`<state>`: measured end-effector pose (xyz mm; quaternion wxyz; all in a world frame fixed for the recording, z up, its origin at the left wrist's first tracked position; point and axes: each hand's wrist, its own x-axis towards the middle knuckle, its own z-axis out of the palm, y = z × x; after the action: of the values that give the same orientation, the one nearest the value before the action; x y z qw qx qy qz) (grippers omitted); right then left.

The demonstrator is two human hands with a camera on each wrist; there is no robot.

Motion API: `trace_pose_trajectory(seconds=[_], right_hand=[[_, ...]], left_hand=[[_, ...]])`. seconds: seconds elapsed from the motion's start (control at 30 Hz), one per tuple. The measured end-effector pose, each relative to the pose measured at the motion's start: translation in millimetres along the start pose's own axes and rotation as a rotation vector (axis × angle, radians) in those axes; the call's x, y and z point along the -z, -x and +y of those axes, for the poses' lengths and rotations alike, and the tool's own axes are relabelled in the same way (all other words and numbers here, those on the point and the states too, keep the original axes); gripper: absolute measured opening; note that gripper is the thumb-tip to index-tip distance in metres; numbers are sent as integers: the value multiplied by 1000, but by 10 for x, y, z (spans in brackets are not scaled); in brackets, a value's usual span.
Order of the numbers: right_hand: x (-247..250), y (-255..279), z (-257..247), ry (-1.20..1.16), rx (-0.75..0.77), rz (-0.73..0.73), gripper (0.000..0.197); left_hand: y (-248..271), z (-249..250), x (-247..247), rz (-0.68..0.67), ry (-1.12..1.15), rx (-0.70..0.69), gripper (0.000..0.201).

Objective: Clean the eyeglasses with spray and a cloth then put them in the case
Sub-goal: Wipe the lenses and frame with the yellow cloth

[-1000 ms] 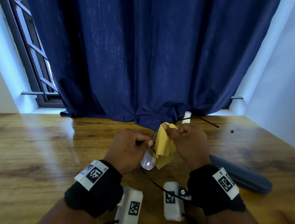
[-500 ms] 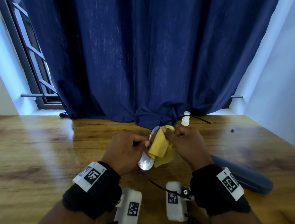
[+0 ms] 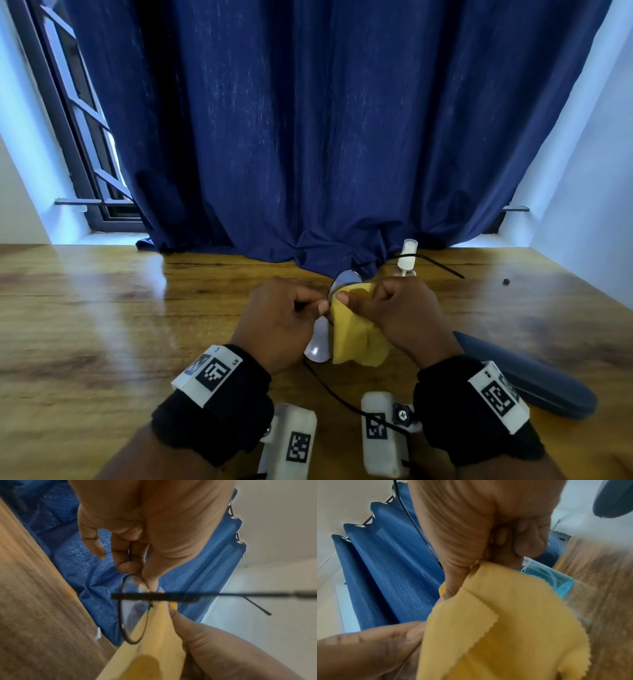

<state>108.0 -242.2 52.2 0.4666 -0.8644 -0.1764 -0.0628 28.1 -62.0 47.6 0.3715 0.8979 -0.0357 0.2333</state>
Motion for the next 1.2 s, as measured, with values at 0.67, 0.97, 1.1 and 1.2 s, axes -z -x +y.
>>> trace_pose_trajectory(seconds=[0.67, 0.97, 1.1, 1.2], right_hand=[[67, -13, -2, 23, 11, 137, 57], [42, 0, -28, 5, 51, 180, 57], [78, -8, -41, -33, 83, 193, 60], [35, 5, -40, -81, 155, 79, 60]], left_hand=[[3, 36, 9, 5, -20, -11, 15], [-1, 10, 36, 97, 118, 78, 15], [-34, -77, 90, 252, 266, 212, 11], [-60, -97, 120, 335, 302, 235, 9]])
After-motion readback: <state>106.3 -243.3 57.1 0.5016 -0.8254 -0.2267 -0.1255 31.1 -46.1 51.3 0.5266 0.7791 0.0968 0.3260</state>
